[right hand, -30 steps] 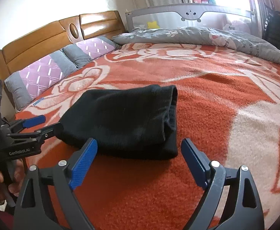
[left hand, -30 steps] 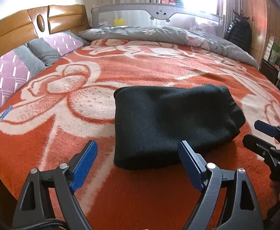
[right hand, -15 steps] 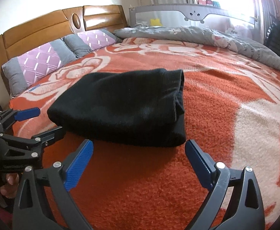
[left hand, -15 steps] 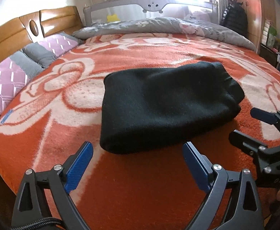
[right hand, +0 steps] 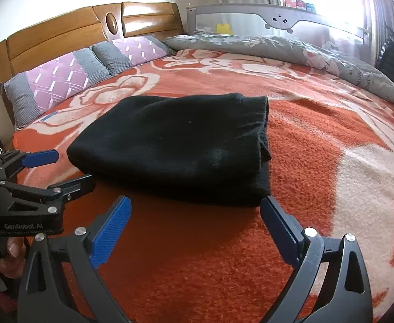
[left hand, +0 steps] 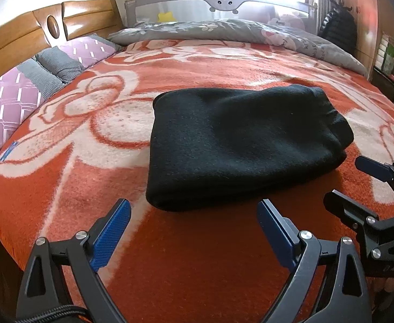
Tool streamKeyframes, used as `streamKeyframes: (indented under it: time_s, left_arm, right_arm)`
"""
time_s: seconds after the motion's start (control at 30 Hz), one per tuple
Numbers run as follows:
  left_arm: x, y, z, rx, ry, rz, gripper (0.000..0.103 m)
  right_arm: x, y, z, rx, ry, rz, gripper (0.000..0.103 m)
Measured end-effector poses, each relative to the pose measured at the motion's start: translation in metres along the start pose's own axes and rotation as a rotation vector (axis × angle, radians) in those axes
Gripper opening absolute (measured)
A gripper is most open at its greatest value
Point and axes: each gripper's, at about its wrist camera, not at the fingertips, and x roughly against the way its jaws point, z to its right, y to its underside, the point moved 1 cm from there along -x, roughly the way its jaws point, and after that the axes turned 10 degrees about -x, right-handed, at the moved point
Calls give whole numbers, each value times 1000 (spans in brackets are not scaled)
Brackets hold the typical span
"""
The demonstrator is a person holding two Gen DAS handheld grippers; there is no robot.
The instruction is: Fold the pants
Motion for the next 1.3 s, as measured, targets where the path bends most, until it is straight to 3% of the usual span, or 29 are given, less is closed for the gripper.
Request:
streamKeyframes:
  time_s: [0.7, 1.3]
  left_arm:
    - [-4, 1, -14, 54, -4, -10, 95]
    - [7, -2, -9, 42, -12, 17, 95]
  right_arm:
    - [-1, 0, -10, 15, -12, -5, 97]
    - [8, -6, -8, 13, -13, 34, 97]
